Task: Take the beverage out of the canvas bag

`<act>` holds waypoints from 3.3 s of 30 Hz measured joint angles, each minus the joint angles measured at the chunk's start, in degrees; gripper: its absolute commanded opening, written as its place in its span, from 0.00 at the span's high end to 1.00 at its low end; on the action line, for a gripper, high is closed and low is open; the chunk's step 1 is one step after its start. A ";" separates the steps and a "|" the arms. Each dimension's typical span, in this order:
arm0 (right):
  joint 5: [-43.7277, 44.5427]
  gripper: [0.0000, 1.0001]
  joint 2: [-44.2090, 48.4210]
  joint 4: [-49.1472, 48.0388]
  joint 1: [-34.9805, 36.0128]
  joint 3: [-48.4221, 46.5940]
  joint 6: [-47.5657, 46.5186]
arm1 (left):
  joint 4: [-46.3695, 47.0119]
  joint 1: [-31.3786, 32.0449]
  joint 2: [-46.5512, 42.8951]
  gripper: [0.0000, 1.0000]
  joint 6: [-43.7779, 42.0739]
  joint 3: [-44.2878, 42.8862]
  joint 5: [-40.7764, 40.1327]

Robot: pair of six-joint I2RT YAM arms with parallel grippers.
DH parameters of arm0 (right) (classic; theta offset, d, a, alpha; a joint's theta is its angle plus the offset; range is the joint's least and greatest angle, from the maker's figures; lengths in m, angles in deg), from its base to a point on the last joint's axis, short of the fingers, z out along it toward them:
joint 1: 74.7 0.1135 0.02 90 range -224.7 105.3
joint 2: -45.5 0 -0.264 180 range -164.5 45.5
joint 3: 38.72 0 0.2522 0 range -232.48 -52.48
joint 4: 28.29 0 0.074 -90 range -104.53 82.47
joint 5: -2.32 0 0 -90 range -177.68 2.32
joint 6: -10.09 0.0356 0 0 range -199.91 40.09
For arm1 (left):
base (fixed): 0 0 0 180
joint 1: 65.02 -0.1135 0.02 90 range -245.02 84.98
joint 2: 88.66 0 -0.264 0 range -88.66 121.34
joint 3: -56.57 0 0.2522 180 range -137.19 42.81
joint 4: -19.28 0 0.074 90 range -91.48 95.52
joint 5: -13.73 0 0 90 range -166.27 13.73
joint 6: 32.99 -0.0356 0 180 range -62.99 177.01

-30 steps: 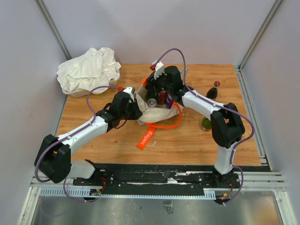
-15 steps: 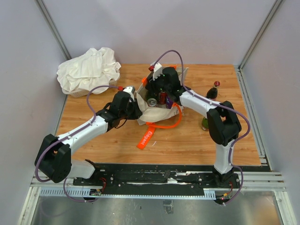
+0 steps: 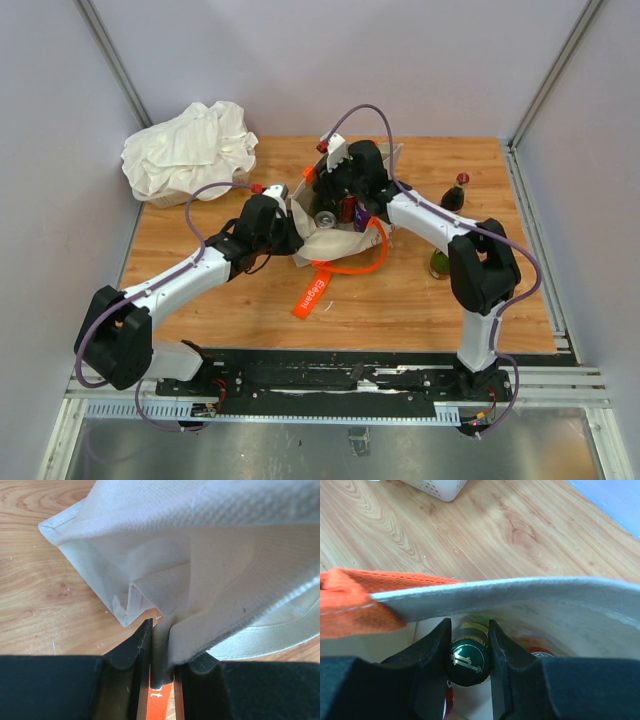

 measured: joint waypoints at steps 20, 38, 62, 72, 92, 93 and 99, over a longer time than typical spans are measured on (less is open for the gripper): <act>8.50 0.99 35.39 14.56 0.13 -7.52 -5.20 | 0.81 0.00 0.17 0.76 -0.04 0.00 -0.83; 28.44 0.99 54.14 28.94 0.13 17.31 -3.30 | -0.24 0.00 1.88 0.76 -1.29 -1.49 -1.09; 19.21 0.99 51.76 8.15 -12.20 45.55 8.96 | -0.57 0.00 2.08 0.76 -1.77 -1.73 -1.11; 18.05 0.76 51.43 -1.99 -12.31 50.58 9.44 | -0.50 0.00 2.38 0.73 -2.38 -1.73 -1.05; 18.03 0.35 52.41 3.41 -10.25 33.14 6.14 | -0.76 0.00 2.49 0.69 -2.36 -1.73 -1.07; 17.81 0.36 50.90 4.52 -9.01 27.34 5.81 | -0.76 0.00 2.47 0.69 -2.29 -1.70 -1.07; 15.80 0.47 42.21 9.44 -4.37 10.23 4.59 | -0.63 0.00 2.32 0.70 -1.27 -1.42 -1.05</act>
